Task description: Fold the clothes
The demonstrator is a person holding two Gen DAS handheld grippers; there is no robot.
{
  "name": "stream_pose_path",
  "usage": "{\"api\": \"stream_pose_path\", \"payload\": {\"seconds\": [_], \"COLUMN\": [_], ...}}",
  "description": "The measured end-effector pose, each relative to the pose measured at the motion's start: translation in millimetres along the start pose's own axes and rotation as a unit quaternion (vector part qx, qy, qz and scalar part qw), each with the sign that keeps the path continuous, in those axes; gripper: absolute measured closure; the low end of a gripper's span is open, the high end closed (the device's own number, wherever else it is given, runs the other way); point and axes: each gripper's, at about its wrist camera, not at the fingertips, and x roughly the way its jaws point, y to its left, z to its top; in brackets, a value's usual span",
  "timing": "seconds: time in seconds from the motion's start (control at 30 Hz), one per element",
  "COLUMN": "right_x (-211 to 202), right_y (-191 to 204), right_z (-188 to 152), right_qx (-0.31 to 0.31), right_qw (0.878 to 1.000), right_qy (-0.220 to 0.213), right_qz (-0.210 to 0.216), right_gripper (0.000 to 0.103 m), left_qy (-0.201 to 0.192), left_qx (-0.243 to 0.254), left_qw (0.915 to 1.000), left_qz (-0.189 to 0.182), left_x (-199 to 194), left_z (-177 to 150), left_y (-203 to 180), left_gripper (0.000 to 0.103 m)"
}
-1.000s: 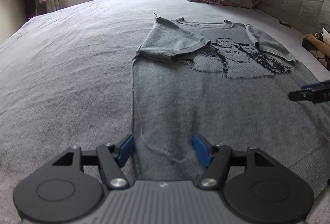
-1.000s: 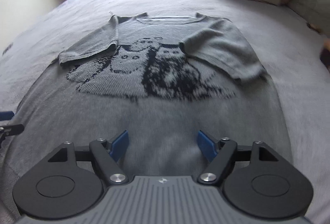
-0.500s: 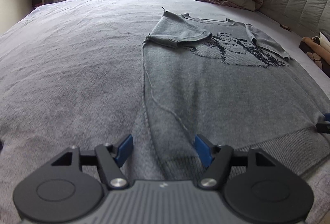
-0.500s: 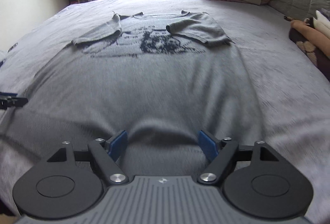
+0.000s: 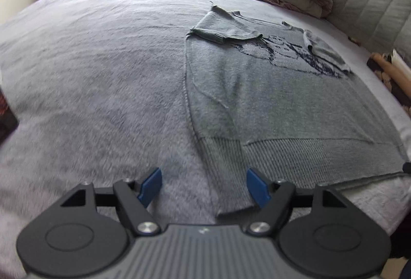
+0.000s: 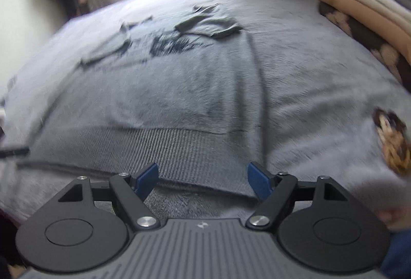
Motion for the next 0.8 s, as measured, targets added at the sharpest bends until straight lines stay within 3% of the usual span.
{"api": "stream_pose_path", "payload": {"seconds": [0.1,0.2,0.23,0.3,0.43,0.8], "right_x": [-7.1,-3.6,-2.4,0.0,4.7,10.7], "right_y": [-17.0,-20.2,-21.3,-23.4,-27.7,-23.5], "right_z": [3.1,1.9,1.5,0.7,-0.9,-5.6], "right_qx": [0.057,0.069,0.074,0.082,0.099,0.087], "right_qw": [0.998,0.997,0.997,0.996,0.995,0.996], "right_qy": [-0.015,-0.016,-0.016,-0.017,-0.018,-0.014], "right_qz": [-0.011,-0.010,-0.010,-0.009,-0.007,-0.009], "right_gripper": [0.022,0.022,0.022,0.023,0.035,0.035], "left_qy": [-0.004,-0.006,-0.002,0.003,-0.001,0.002], "left_qx": [-0.017,-0.036,-0.048,-0.062,-0.050,-0.027], "left_qw": [0.9999,0.9992,0.9985,0.9974,0.9981,0.9987], "left_qz": [-0.002,-0.017,-0.028,-0.037,-0.036,-0.043], "left_x": [-5.3,-9.3,-8.8,-7.5,-8.4,-1.8], "left_z": [-0.8,-1.1,-1.4,-2.1,-2.8,-4.4], "left_y": [7.3,13.4,16.6,20.4,16.0,4.1], "left_gripper": [0.034,0.063,0.068,0.068,0.068,0.051]}}
